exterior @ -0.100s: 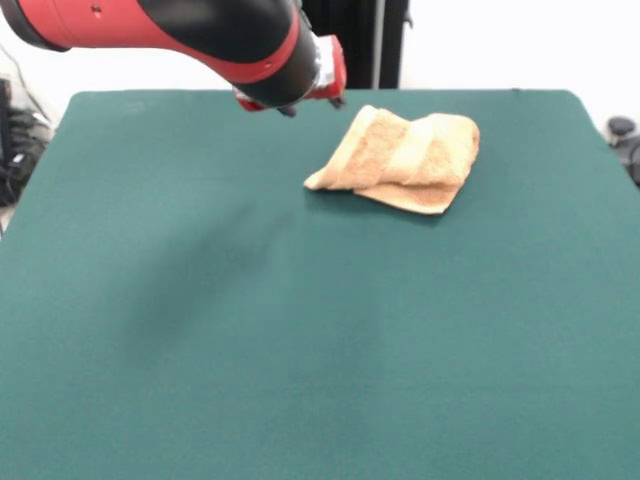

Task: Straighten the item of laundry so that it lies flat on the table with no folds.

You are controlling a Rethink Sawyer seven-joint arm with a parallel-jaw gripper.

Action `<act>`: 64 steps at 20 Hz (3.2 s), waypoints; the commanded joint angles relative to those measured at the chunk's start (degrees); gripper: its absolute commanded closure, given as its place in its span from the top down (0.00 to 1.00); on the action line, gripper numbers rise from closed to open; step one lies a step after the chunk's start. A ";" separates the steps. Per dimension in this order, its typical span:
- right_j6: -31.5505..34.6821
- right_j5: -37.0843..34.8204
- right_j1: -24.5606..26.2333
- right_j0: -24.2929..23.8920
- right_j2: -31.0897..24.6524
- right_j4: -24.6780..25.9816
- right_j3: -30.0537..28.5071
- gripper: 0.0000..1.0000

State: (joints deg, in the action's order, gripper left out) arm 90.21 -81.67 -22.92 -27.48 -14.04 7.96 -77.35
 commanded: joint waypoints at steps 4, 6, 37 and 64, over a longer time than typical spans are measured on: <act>2.11 2.52 3.31 -0.56 -4.84 -5.88 -9.56 1.00; 1.66 3.26 3.79 -1.03 -5.15 -6.77 -10.68 1.00; 1.20 28.74 -0.39 -2.08 -6.26 -5.79 -18.91 1.00; 0.05 21.47 -1.37 -3.08 -6.47 -7.08 -19.88 1.00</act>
State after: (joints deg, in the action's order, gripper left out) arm 90.21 -56.77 -26.08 -31.23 -14.28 2.76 -93.09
